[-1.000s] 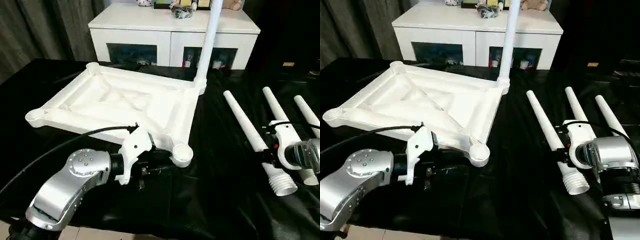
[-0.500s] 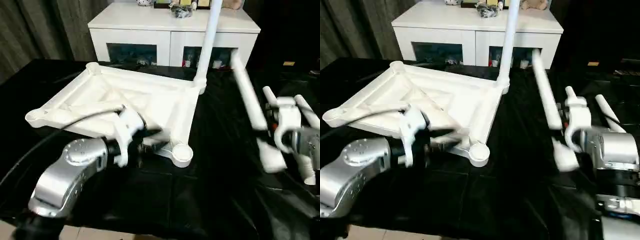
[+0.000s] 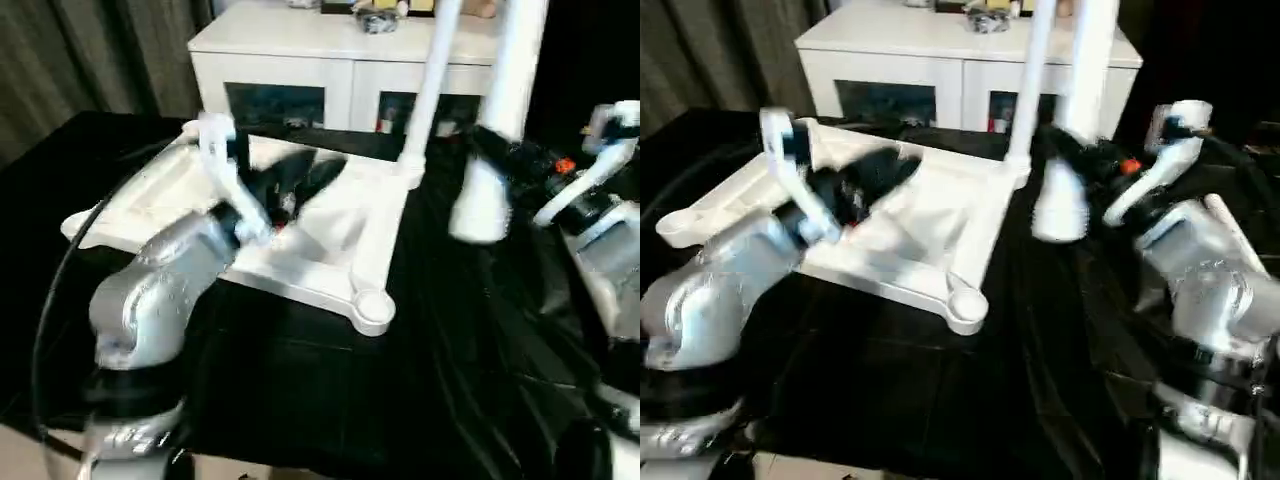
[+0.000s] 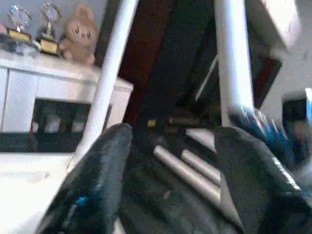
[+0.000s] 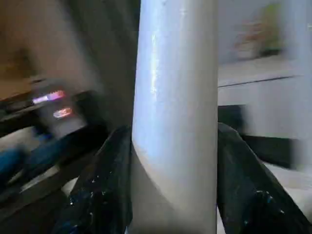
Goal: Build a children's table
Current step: Pick table leg
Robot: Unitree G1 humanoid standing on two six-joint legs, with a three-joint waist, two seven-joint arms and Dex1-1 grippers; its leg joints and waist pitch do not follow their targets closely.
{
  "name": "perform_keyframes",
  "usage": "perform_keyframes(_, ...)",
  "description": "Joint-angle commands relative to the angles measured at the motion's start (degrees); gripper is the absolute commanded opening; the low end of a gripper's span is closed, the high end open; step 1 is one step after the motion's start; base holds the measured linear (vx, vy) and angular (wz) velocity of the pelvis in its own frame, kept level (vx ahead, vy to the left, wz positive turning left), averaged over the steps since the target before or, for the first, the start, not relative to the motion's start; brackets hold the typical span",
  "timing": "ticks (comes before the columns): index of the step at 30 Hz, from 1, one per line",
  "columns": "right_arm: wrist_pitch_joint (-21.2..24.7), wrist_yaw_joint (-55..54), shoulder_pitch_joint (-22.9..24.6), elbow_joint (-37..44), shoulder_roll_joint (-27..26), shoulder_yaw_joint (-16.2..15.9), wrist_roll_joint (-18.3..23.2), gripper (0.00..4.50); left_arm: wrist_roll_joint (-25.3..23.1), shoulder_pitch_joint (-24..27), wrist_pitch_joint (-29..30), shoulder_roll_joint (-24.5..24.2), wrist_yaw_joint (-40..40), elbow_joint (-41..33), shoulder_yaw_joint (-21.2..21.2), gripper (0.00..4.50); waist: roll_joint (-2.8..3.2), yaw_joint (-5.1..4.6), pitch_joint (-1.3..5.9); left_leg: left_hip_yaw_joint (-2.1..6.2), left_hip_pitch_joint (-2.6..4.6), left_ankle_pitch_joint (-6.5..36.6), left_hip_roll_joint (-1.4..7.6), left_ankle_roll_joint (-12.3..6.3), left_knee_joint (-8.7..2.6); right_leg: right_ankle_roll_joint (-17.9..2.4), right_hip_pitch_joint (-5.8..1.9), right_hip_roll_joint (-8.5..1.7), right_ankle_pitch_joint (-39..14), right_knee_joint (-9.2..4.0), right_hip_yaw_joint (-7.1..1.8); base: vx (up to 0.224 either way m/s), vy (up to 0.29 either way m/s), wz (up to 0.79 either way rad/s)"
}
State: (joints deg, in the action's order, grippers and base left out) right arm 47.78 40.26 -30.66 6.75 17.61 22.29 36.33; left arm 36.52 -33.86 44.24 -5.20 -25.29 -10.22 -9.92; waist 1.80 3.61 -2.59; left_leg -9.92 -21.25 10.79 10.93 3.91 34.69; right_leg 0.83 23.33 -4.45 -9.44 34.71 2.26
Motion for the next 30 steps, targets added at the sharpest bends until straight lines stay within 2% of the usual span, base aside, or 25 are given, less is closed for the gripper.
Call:
perform_keyframes(1, 2.27, 3.76, 1.58, 3.03, 0.27, -5.24, 1.38, 1.83, 1.98, -2.07, 2.75, 0.86, 1.91, 1.25, -0.99, 3.56, -1.96, 0.30, 3.65, 0.01, 0.31, 9.16, 0.95, -1.99, -3.88, -10.63, -2.91, -2.18, -15.41, -4.27, -1.37, 0.000, 0.000, 0.00)
perform_keyframes(2, 2.34, 4.77, 2.44, 3.56, 0.27, -7.48, 0.71, 1.83, 3.30, -3.15, 3.89, 1.52, 2.31, 1.56, -1.56, 3.66, -1.89, 0.50, 3.61, -0.01, 0.22, 8.62, 0.93, -1.72, -3.85, -10.28, -2.93, -2.35, -16.03, -4.20, -1.45, 0.000, 0.000, 0.00)
perform_keyframes(3, 2.25, 4.75, 2.52, 3.60, 0.23, -7.79, 0.62, 1.83, 3.58, -3.28, 3.99, 1.52, 2.36, 1.60, -1.60, 3.71, -2.09, 0.43, 3.59, 0.08, 0.13, 8.53, 0.99, -1.41, -3.94, -10.22, -2.86, -2.46, -16.90, -4.28, -1.41, 0.000, 0.000, 0.00)
perform_keyframes(4, 2.21, 5.07, 2.60, 3.08, -0.06, -9.03, 0.48, 1.83, 5.22, -3.79, 4.83, 1.84, 2.67, 1.52, -1.85, 3.75, -1.92, 0.50, 3.60, 0.14, 0.20, 8.52, 1.04, -1.08, -3.94, -10.20, -2.77, -2.52, -17.07, -4.17, -1.43, 0.000, 0.000, 0.00)
perform_keyframes(5, 2.09, 5.31, 2.61, 2.66, -0.13, -9.84, 0.44, 1.83, 6.30, -4.01, 5.42, 2.00, 2.81, 1.33, -1.98, 3.86, -2.23, 0.37, 3.53, 0.10, 0.21, 8.82, 1.04, -0.75, -3.94, -10.27, -2.65, -2.47, -17.20, -4.22, -1.45, 0.000, 0.000, 0.00)
perform_keyframes(7, 2.66, 5.60, 2.58, 2.62, -0.12, -10.96, 0.82, 1.83, 7.94, -3.99, 6.78, 2.28, 2.94, 0.65, -2.08, 4.00, -2.11, 0.53, 3.48, 0.11, 0.39, 9.22, 1.09, -0.48, -3.96, -10.19, -2.49, -2.46, -17.32, -4.23, -1.49, 0.000, 0.000, 0.00)
perform_keyframes(9, 2.50, 6.16, 2.81, 2.68, 0.53, -12.60, 0.84, 1.83, 8.75, -3.94, 7.99, 2.49, 3.47, 0.00, -1.91, 4.14, -2.42, 0.68, 3.43, 0.14, 0.32, 8.79, 1.13, -0.28, -4.04, -10.02, -2.58, -2.46, -16.45, -4.13, -1.49, 0.000, 0.000, 0.00)
perform_keyframes(13, 1.85, 7.37, 3.52, 3.09, 1.26, -15.06, 0.16, 1.82, 8.70, -3.75, 9.52, 2.83, 4.34, 0.02, -1.80, 4.48, -2.28, 1.20, 3.42, 0.13, 0.41, 7.90, 1.26, -0.20, -4.06, -10.25, -2.62, -2.41, -13.40, -3.92, -1.60, 0.000, 0.000, 0.00)
perform_keyframes(15, 1.43, 7.67, 3.98, 3.46, 1.50, -16.36, -0.33, 1.82, 9.08, -3.68, 10.02, 2.84, 5.10, 0.31, -1.68, 4.50, -2.12, 1.61, 3.48, 0.13, 0.45, 7.42, 1.25, -0.09, -3.99, -10.55, -2.69, -2.46, -12.28, -3.79, -1.64, 0.000, 0.000, 0.00)
perform_keyframes(17, 1.06, 7.46, 4.50, 4.14, 1.63, -17.80, -0.96, 1.82, 9.46, -3.71, 10.39, 2.69, 6.23, 0.82, -1.40, 4.50, -2.26, 1.72, 3.50, 0.18, 0.30, 7.02, 1.23, -0.08, -4.04, -10.83, -2.89, -2.46, -11.04, -3.66, -1.62, 0.000, 0.000, 0.00)
perform_keyframes(20, 0.51, 6.95, 4.77, 4.35, 1.93, -18.84, -1.73, 1.82, 9.87, -3.73, 10.53, 2.73, 6.74, 0.81, -1.31, 4.50, -2.06, 1.68, 3.51, 0.16, 0.37, 7.11, 1.22, 0.01, -3.98, -10.97, -2.86, -2.46, -10.73, -3.60, -1.64, 0.000, 0.000, 0.00)
perform_keyframes(21, 0.04, 6.54, 4.82, 4.36, 2.03, -19.40, -2.36, 1.82, 9.80, -3.66, 10.58, 2.86, 7.00, 0.83, -1.38, 4.50, -2.23, 1.61, 3.45, 0.12, 0.38, 7.40, 1.23, 0.06, -4.01, -10.95, -2.84, -2.43, -10.97, -3.71, -1.66, 0.000, 0.000, 0.00)
perform_keyframes(24, -1.06, 5.25, 4.82, 4.25, 2.01, -20.58, -3.86, 1.82, 9.44, -3.39, 10.84, 3.28, 8.13, 1.08, -1.77, 4.50, -2.24, 1.58, 3.40, 0.15, 0.33, 7.82, 1.23, 0.40, -4.05, -10.64, -2.88, -2.50, -12.04, -3.78, -1.67, 0.000, 0.000, 0.00)
perform_keyframes(25, -1.50, 4.83, 4.81, 4.28, 2.09, -21.17, -4.54, 1.82, 9.28, -3.34, 10.83, 3.53, 8.99, 1.35, -2.15, 4.50, -2.18, 1.55, 3.37, 0.16, 0.31, 8.25, 1.21, 0.52, -4.06, -10.31, -2.89, -2.53, -12.99, -3.86, -1.68, 0.000, 0.000, 0.00)
perform_keyframes(26, -1.94, 4.23, 4.75, 4.31, 1.95, -21.76, -5.20, 1.82, 9.39, -3.34, 10.66, 3.77, 9.77, 1.78, -2.66, 4.50, -1.85, 1.55, 3.36, 0.21, 0.37, 8.38, 1.25, 0.74, -4.05, -10.24, -2.79, -2.53, -13.07, -3.87, -1.68, 0.000, 0.000, 0.00)
perform_keyframes(28, -2.20, 3.83, 4.70, 4.36, 1.84, -22.12, -5.59, 1.82, 9.52, -3.36, 10.52, 3.93, 10.27, 2.08, -3.01, 4.15, -2.01, 1.40, 3.38, 0.22, 0.34, 8.78, 1.13, 0.83, -4.07, -9.87, -2.88, -2.39, -13.13, -3.99, -1.65, 0.000, 0.000, 0.00)
perform_keyframes(29, -2.16, 3.33, 4.59, 4.52, 1.41, -22.09, -5.49, 1.82, 9.82, -3.44, 10.45, 4.07, 10.64, 2.31, -3.37, 4.15, -2.01, 1.40, 3.38, 0.22, 0.34, 8.78, 1.13, 0.83, -4.07, -9.87, -2.88, -2.39, -13.13, -3.99, -1.65, 0.000, 0.000, 0.00)
perform_keyframes(30, -1.49, 2.79, 4.35, 5.15, 0.61, -21.42, -4.12, 1.82, 11.18, -3.77, 10.52, 4.12, 10.08, 2.21, -3.80, 4.11, -1.56, 1.37, 3.42, 0.28, 0.40, 8.96, 1.11, 0.94, -4.07, -9.96, -2.79, -2.33, -12.46, -3.98, -1.63, 0.000, 0.000, 0.00)
